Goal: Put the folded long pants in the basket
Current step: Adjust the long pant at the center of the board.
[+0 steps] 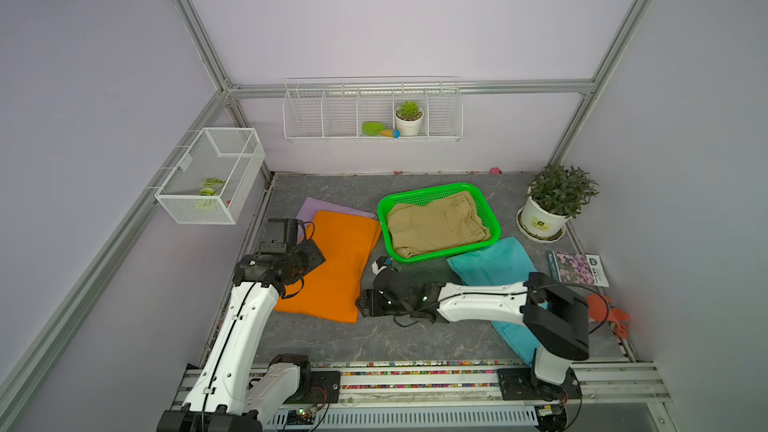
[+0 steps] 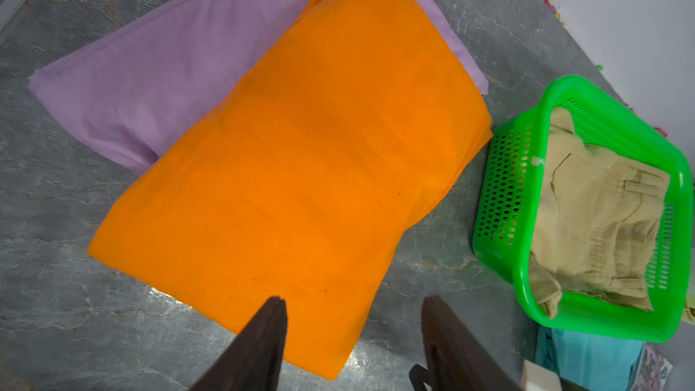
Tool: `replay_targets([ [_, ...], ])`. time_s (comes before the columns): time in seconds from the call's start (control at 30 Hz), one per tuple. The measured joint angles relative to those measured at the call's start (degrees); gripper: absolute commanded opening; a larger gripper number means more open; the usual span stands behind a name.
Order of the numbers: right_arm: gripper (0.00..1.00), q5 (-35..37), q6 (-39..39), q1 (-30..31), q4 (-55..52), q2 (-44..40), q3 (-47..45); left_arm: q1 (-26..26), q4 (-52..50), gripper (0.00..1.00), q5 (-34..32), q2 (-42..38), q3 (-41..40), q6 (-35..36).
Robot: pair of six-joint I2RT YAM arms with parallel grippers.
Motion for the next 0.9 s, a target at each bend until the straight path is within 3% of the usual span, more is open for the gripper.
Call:
replay_targets([
  [0.27, 0.72, 1.70, 2.56, -0.28, 0.87, 9.20, 7.72, 0.94, 0.94, 0.60, 1.07, -2.01, -2.69, 2.05],
  [0.5, 0.65, 0.81, 3.80, -0.28, 2.36, 14.45, 12.22, 1.05, 2.27, 0.60, 1.44, -2.71, -3.30, 2.58],
  [0.6, 0.54, -0.13, 4.42, -0.28, 2.71, 15.58, 13.31, 1.05, 2.36, 0.59, 1.62, -3.10, -3.63, 2.58],
  [0.83, 0.09, -4.17, 4.94, -0.74, 5.46, 17.92, 14.12, 1.05, 2.99, 0.60, 2.12, -3.15, -4.26, 2.58],
  [0.9, 0.00, -5.20, 3.67, -0.96, 5.33, 17.77, 14.12, 1.05, 3.15, 0.60, 2.12, -3.17, -4.31, 2.58],
])
